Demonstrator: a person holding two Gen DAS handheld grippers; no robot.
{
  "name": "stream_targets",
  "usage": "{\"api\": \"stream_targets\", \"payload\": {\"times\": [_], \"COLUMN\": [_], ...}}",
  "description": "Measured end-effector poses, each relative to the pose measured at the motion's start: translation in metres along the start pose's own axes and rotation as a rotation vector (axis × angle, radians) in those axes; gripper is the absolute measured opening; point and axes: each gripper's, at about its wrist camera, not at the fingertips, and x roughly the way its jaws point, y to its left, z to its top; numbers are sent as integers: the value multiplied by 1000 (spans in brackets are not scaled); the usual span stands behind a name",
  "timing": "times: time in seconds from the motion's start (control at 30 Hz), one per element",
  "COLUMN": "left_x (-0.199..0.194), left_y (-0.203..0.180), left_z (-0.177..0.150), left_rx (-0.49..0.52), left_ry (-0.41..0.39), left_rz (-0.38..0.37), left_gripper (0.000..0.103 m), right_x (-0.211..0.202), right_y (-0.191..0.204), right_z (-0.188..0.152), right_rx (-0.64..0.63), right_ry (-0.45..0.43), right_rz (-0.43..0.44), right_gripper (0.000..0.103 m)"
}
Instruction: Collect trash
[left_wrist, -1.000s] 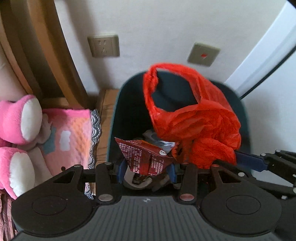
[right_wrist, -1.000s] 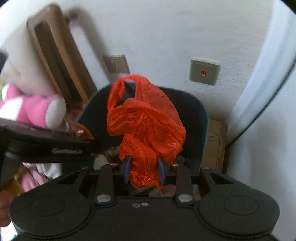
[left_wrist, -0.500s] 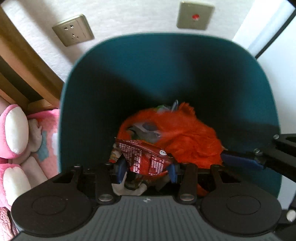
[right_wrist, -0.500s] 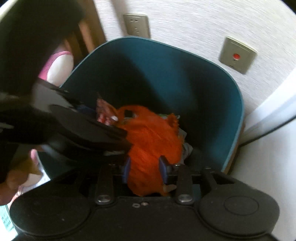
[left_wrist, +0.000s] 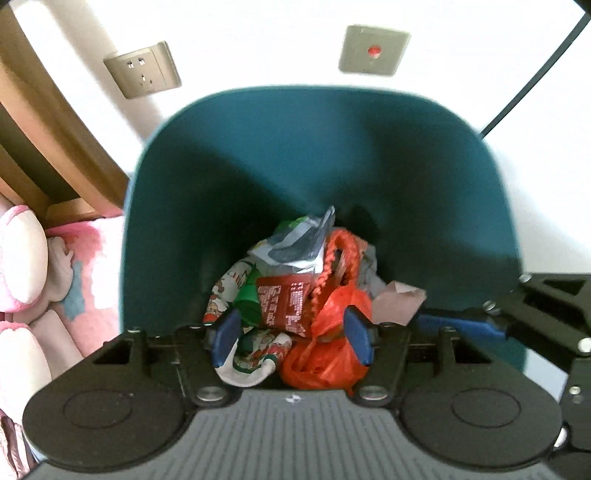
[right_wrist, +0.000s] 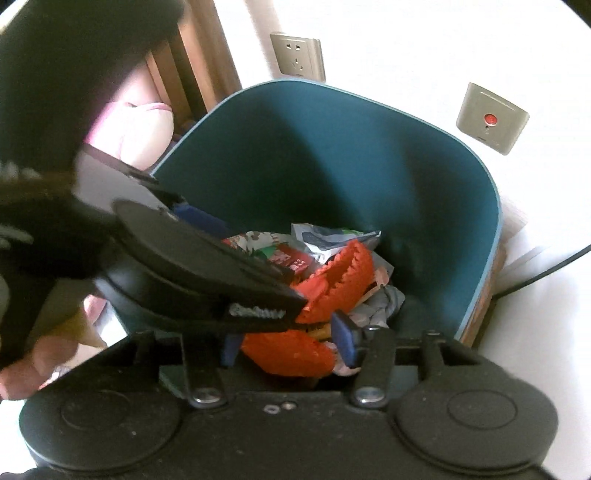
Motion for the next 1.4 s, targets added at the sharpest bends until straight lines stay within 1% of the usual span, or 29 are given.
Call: {"api": "stream_targets", "payload": {"times": [0.2,0.47,0.77,0.83,1.1,1.17,1.3,1.4], "left_x": [-40,-100,-165,-179,-225,-233,-247,-255], "left_y": [0,12,33,38,53,56,59,61], "left_z": [-10,-38,-88,-101,-151,-162,-186,-201], "left_rx": [23,44,85,94,92,90,93,92], "left_ry": [-92,-224,-367,-400,-511,-535,-596,-633], "left_rz": [-10,-54,-80,-72,-73,-82,-80,-70], "left_gripper": [61,61,61,61,61,70,75,78], "right_x": [-26,-76,-128,-138,-171,-177,-187,-190], "right_y": [3,14,49,59,101,113,137,149], "right_z": [-7,-30,-61,-70,-105,-112,-126,-133], "right_rx": [53,164,243,257,265,249,209,199], "right_ry": [-61,-222,-410,-448,-597,-622,-671,-690], "right_rz": [-15,-42,-87,-92,-94,-103,-129,-124], "right_gripper": [53,55,56,57,63,66,71,75]}}
